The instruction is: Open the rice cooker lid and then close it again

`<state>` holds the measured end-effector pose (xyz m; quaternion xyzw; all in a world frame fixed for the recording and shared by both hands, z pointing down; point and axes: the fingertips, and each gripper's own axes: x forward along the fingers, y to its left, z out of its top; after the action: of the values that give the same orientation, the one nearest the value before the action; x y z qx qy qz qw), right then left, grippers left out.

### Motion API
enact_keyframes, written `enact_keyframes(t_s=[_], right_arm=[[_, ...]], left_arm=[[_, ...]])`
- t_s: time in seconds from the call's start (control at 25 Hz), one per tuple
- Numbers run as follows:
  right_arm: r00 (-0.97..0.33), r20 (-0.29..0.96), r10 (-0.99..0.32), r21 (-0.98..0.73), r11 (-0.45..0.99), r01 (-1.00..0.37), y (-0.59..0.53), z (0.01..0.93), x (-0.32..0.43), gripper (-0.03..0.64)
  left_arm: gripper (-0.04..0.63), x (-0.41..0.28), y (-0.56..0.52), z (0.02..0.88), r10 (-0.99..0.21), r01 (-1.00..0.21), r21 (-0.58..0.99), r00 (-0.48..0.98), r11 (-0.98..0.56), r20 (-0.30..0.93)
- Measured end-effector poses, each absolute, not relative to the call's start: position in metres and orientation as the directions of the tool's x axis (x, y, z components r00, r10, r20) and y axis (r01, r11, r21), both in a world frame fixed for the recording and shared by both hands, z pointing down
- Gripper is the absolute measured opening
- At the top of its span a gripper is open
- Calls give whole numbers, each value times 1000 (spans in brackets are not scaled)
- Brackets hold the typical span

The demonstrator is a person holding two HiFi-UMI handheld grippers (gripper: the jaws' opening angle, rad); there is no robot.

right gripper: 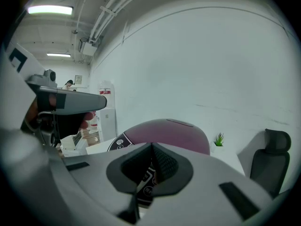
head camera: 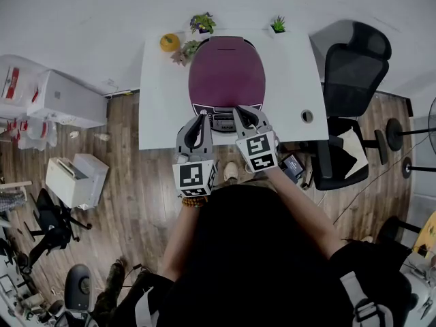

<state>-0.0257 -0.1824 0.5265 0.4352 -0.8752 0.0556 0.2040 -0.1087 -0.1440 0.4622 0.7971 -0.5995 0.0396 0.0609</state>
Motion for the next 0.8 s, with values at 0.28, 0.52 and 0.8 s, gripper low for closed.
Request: enact_keyframes(t_s=[0.28, 0.52, 0.8], right_arm=[[-535, 427, -729, 90, 623, -777, -184, 533, -27, 28], [-546, 458, -701, 72, 642, -764, -183, 541, -31, 29], [-556, 502, -662, 47, 663, -747, -183, 552, -32, 29]], left_arm=[[33, -112, -142, 463, -954, -964, 48, 267, -263, 139], [34, -114, -142, 463, -955, -965, 49, 261, -256, 141], [34, -109, -142, 465, -951, -962, 50, 273, -268, 145]])
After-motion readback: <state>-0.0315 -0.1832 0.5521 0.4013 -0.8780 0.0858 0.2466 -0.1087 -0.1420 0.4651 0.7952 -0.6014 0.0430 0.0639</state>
